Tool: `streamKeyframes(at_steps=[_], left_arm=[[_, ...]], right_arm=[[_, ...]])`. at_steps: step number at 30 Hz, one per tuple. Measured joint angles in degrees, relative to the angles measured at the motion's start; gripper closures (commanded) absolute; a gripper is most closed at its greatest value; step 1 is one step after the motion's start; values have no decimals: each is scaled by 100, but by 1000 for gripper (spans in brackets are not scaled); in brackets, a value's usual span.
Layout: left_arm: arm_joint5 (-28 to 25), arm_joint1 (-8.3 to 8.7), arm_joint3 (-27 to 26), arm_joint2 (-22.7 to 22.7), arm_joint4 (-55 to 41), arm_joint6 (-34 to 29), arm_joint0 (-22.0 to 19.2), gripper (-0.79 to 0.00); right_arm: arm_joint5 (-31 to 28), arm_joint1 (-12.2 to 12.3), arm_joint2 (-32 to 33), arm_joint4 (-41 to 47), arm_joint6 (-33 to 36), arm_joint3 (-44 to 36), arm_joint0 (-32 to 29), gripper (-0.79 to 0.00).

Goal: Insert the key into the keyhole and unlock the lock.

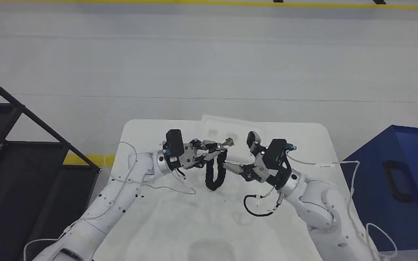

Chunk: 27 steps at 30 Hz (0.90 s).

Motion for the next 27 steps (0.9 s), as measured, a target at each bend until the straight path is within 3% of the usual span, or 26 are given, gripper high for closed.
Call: streamKeyframes(at_steps=[5, 11, 19, 27], left_arm=[[-779, 56, -96, -189, -537, -936, -122, 0], [-867, 87, -327, -131, -832, -1810, -256, 0], [-864, 169, -355, 378, -1859, -3051, -648, 0], [-864, 200, -360, 555, -2588, -3629, -837, 0]], right_arm=[[-652, 121, 230, 327, 1098, -21, 45, -785], [-674, 203, 241, 589, 2201, 23, 220, -785], [-483, 216, 315, 632, 2187, 106, 257, -785], [-663, 247, 313, 223, 2133, -40, 289, -785]])
